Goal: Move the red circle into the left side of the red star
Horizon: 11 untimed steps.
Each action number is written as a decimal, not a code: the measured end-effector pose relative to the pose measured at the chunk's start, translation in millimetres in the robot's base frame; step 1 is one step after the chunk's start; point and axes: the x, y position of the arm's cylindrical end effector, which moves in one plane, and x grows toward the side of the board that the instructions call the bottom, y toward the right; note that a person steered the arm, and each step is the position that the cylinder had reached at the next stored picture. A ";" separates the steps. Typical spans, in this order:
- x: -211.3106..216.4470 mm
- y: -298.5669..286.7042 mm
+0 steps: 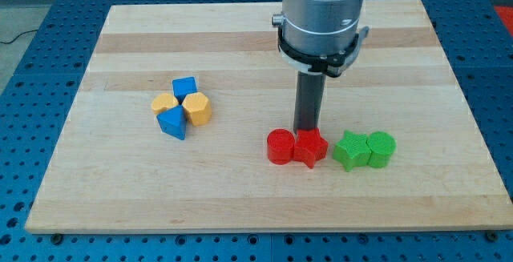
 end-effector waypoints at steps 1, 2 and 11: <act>2.0 0.0; 2.0 0.0; 13.4 -62.0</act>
